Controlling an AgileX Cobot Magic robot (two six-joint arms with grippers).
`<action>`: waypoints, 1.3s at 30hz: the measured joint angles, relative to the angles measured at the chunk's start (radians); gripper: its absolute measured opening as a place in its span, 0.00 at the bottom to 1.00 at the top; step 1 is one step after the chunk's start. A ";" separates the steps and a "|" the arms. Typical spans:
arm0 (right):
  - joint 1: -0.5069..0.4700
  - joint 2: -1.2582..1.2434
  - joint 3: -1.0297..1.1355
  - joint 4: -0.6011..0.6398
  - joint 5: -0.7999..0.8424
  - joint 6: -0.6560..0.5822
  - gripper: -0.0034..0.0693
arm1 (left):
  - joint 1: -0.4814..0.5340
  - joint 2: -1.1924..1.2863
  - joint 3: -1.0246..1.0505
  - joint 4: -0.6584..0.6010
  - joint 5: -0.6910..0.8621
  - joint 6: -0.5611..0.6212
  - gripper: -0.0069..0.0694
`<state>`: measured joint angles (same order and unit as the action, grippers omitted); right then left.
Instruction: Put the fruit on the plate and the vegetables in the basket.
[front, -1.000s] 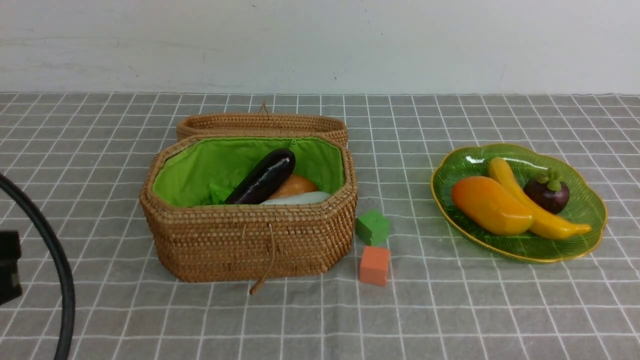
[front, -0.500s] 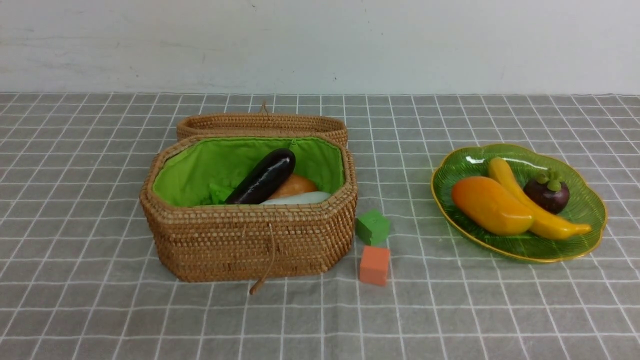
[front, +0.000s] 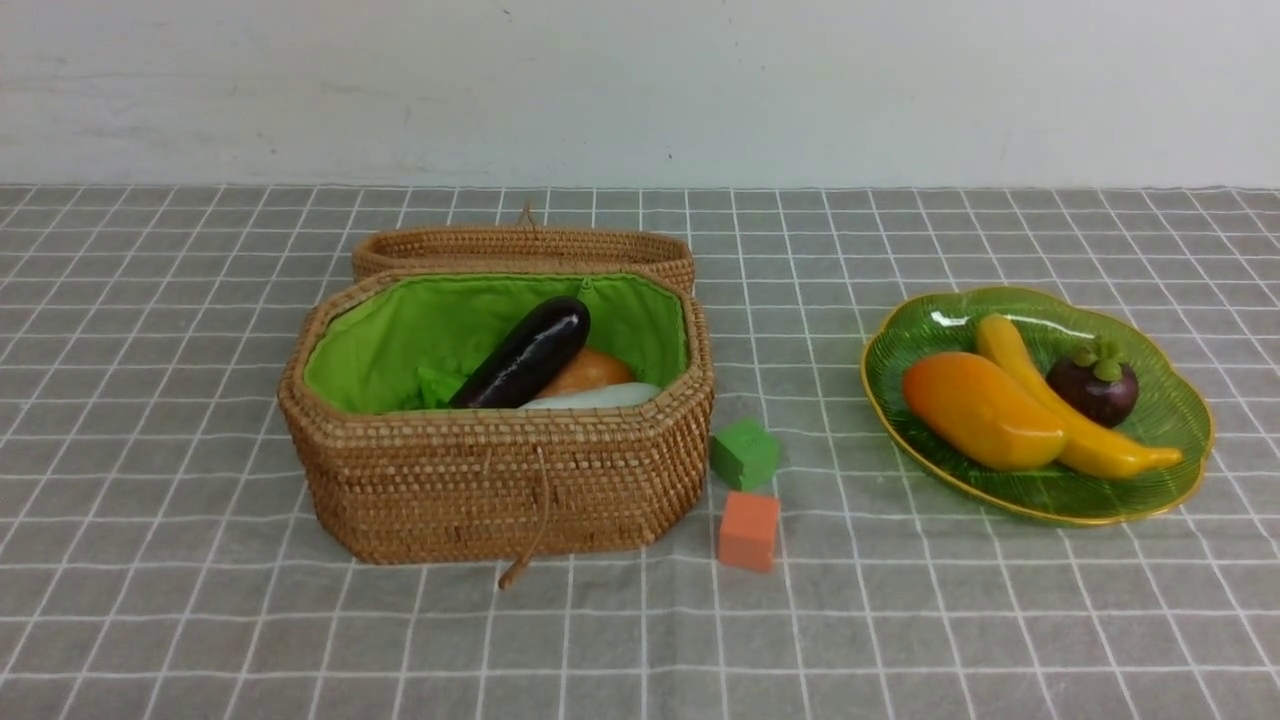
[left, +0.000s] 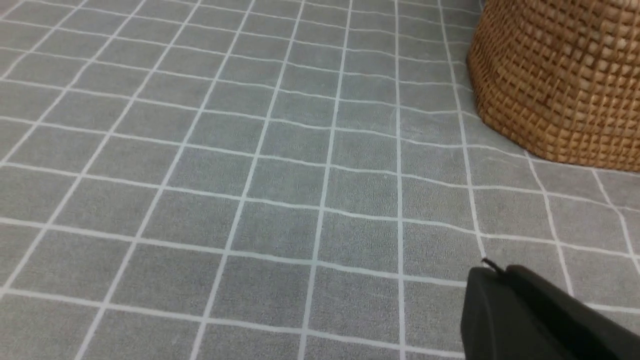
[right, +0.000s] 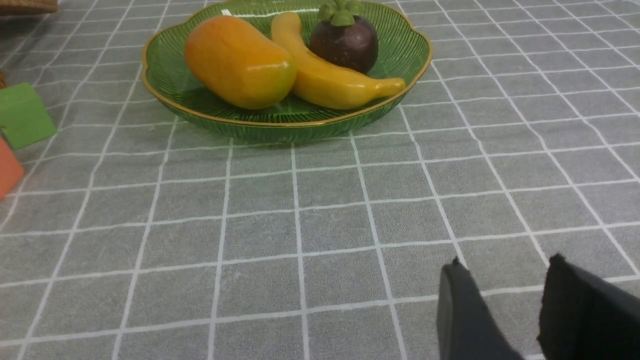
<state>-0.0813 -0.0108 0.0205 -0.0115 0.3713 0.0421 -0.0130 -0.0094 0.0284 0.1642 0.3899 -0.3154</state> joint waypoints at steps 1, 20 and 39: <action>0.000 0.000 0.000 0.000 0.000 -0.001 0.38 | 0.000 0.000 0.000 0.000 0.000 0.001 0.10; 0.000 0.000 0.000 0.000 0.000 -0.002 0.38 | 0.000 0.000 0.000 0.003 -0.001 0.001 0.11; 0.000 0.000 0.000 0.000 0.000 -0.002 0.38 | 0.000 0.000 0.000 0.003 -0.008 0.001 0.14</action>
<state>-0.0813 -0.0108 0.0205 -0.0115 0.3713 0.0398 -0.0130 -0.0094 0.0286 0.1672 0.3820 -0.3142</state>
